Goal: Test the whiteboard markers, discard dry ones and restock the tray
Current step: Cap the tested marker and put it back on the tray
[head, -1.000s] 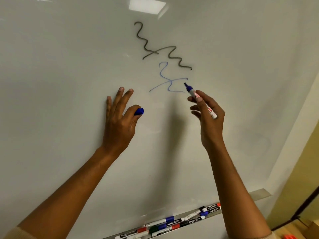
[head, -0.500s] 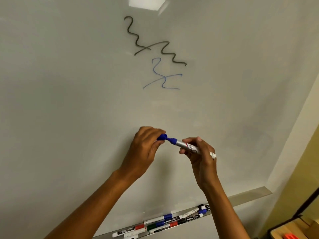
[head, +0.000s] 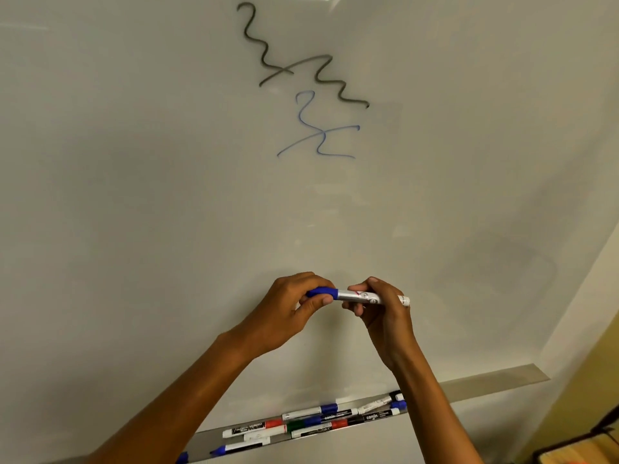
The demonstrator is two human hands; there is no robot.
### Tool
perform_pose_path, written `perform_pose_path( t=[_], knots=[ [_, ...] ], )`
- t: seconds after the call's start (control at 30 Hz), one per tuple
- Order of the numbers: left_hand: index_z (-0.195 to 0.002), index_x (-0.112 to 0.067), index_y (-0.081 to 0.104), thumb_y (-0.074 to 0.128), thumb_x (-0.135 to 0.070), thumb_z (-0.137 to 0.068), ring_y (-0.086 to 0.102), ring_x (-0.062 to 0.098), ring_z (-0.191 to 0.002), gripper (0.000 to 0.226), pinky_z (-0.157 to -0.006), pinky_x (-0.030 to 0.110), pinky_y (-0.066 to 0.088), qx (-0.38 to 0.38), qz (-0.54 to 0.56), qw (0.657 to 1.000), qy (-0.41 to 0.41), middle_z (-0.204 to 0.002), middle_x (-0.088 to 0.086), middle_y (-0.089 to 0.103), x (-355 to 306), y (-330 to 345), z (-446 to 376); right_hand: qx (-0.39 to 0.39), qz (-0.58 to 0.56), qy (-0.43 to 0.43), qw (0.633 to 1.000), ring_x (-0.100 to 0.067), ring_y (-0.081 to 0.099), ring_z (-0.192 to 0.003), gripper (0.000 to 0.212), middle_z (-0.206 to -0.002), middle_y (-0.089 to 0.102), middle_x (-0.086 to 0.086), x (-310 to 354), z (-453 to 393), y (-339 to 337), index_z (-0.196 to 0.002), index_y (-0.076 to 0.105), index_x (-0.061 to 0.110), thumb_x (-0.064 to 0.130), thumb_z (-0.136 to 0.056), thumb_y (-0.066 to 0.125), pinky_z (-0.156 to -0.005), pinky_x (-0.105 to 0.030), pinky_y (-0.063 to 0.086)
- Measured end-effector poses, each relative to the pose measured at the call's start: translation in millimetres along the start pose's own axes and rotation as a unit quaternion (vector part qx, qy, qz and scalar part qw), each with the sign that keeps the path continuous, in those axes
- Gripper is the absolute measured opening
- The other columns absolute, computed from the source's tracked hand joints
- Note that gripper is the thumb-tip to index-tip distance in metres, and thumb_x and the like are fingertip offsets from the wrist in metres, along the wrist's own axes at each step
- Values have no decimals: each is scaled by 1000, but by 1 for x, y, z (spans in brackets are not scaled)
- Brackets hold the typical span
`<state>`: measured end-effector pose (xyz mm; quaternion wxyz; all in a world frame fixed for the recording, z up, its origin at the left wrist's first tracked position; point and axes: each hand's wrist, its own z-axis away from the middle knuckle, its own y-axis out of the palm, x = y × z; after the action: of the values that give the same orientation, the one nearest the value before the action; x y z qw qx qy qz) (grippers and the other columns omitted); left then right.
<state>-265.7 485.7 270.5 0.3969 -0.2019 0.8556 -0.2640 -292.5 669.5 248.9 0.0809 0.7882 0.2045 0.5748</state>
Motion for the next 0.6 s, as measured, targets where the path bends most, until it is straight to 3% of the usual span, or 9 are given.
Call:
perform_pose_path(
  t=[0.17, 0.33, 0.43, 0.6],
  knots=[
    [-103, -16, 69, 68, -29, -89, 64, 17, -75, 20, -69, 25, 56, -7, 93, 992, -88, -84, -1, 68, -5, 8, 9, 38, -42, 33, 998, -17, 54, -57, 40, -63, 61, -15, -13, 5, 15, -75, 72, -1, 26, -91, 48, -61, -27, 50],
    [-93, -10, 63, 62, -27, -93, 69, 20, -71, 16, -73, 26, 57, -5, 93, 989, -118, -71, 4, 68, 3, 5, 30, 50, -39, 47, 997, -16, 54, -60, 43, -69, 61, -16, -37, 12, 22, -72, 73, 6, 20, -101, 44, -63, -31, 48],
    [-93, -11, 60, 60, -27, -94, 70, 16, -74, 16, -77, 26, 57, 2, 88, 987, -138, -74, 3, 69, 12, 2, 45, 64, -32, 64, 995, -16, 54, -61, 39, -71, 61, -17, -49, 17, 30, -70, 74, 10, 27, -93, 47, -63, -29, 49],
    [-94, -12, 63, 62, -27, -93, 68, 13, -72, 15, -73, 21, 54, -17, 83, 984, -155, -74, -2, 69, 28, -13, 67, 97, -4, 82, 992, -17, 57, -65, 37, -72, 59, -20, -68, 21, 48, -80, 72, 3, 28, -94, 48, -68, -29, 52]
  ],
)
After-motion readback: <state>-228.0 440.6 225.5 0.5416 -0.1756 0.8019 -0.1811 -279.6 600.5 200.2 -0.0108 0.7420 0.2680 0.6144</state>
